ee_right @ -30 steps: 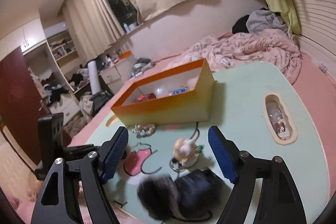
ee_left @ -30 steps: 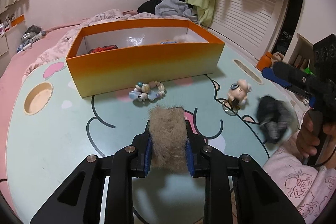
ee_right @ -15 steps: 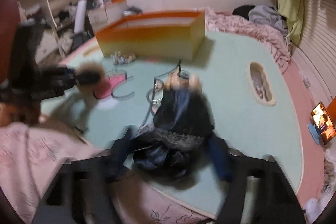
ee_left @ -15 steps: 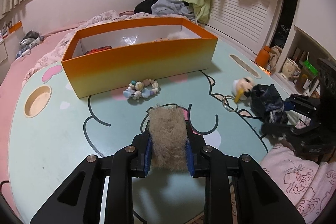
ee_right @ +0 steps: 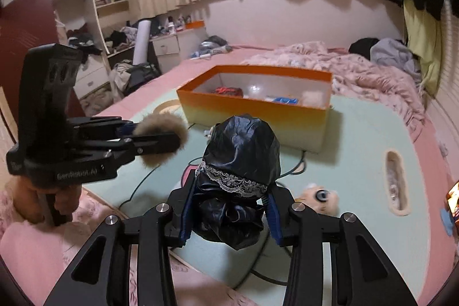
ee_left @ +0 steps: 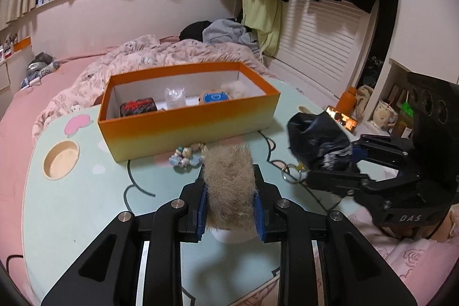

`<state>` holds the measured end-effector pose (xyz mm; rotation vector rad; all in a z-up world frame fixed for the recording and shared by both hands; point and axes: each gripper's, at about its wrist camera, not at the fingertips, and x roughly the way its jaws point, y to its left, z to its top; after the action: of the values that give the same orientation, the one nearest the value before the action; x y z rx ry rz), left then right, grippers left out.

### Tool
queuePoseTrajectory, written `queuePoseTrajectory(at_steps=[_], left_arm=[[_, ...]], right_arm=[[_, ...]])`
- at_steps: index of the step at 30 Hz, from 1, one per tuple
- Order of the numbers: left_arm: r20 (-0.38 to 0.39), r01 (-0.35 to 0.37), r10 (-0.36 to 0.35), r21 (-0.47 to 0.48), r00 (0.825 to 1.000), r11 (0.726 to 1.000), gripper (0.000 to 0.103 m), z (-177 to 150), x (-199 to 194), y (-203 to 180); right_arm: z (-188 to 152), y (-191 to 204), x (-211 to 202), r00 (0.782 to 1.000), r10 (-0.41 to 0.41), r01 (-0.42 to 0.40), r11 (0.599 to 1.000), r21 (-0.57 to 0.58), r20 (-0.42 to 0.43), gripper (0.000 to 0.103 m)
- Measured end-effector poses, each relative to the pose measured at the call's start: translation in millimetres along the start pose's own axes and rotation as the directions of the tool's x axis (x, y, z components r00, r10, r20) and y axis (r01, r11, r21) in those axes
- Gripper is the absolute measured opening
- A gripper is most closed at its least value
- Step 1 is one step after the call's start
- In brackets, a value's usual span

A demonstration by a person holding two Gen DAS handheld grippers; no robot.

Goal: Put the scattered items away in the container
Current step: 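Carry the black pouch and fuzzy plush over the box and release both, then withdraw both open grippers back over the table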

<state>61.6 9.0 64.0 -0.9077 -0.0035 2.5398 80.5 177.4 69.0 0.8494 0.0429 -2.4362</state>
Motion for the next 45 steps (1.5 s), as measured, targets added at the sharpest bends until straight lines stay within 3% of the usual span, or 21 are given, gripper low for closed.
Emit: queuePoseTrajectory(at_steps=[3,9,12,18,22,24,25,27,29,31,35,40,42,45], left_arm=[[-0.015,0.001,-0.001,-0.003,1.000,1.000,0.027,-2.7,5.5,0.2],[0.011,-0.005,0.005,0.017,1.000,1.000,0.027,14.5,7.3,1.5],[0.018,-0.003,0.002,0.020,1.000,1.000,0.027,38.8,14.4,10.9],[0.025,-0.080,0.078,0.056,0.997,0.995,0.027,94.3,44.6,32.1],[-0.077,-0.067,0.066,-0.009,0.995,0.998,0.028,117.6,88.1,57.8],[-0.115,-0.098,0.093,-0.038,0.989,0.994,0.037,121.4,107.2,68.2],[-0.111,-0.119,0.114,-0.040,0.987,0.992,0.040,121.5,111.6,70.9],[-0.069,-0.159,0.156,-0.044,0.985,0.986,0.069,120.6,113.2,73.8],[-0.028,-0.182,0.181,-0.060,0.983,0.981,0.077,117.8,107.4,75.6],[-0.022,-0.161,0.160,-0.063,0.987,0.985,0.077,116.2,102.7,77.4],[-0.032,-0.157,0.156,-0.070,0.987,0.985,0.077,113.3,87.6,76.7],[-0.044,-0.143,0.141,-0.051,0.989,0.988,0.077,103.7,54.3,62.4],[-0.046,-0.151,0.150,-0.028,0.988,0.988,0.078,93.7,41.3,52.9],[-0.071,-0.171,0.170,0.003,0.983,0.985,0.080,59.9,26.8,36.6]], right_arm=[[-1.2,-2.0,7.7,0.999,0.012,-0.011,1.000,0.022,-0.030,0.040],[23.9,-15.3,12.0,1.000,0.016,-0.016,0.998,0.063,-0.002,0.040],[49.9,-19.7,18.2,1.000,-0.008,0.007,0.998,0.057,0.029,0.041],[111.9,-35.6,54.4,0.995,-0.093,0.091,0.994,0.053,0.034,0.041],[134.8,-46.0,88.0,0.992,-0.128,0.129,0.991,0.047,-0.012,0.044],[139.6,-51.7,103.7,0.990,-0.138,0.140,0.989,0.050,-0.038,0.046],[140.3,-54.3,109.2,0.989,-0.142,0.144,0.988,0.056,-0.045,0.055],[139.0,-60.7,114.9,0.987,-0.153,0.156,0.985,0.080,-0.044,0.064],[135.6,-64.1,112.5,0.988,-0.151,0.153,0.983,0.106,-0.023,0.068],[132.2,-64.0,106.6,0.989,-0.150,0.150,0.981,0.123,-0.006,0.074],[127.3,-64.6,90.8,0.987,-0.158,0.153,0.978,0.141,0.025,0.074],[111.0,-55.7,49.3,0.992,-0.099,0.082,0.977,0.199,0.080,0.074],[97.2,-43.0,29.0,0.991,-0.088,0.071,0.983,0.168,0.097,0.074],[66.7,-26.6,7.2,0.986,-0.133,0.123,0.987,0.099,0.096,0.077]])
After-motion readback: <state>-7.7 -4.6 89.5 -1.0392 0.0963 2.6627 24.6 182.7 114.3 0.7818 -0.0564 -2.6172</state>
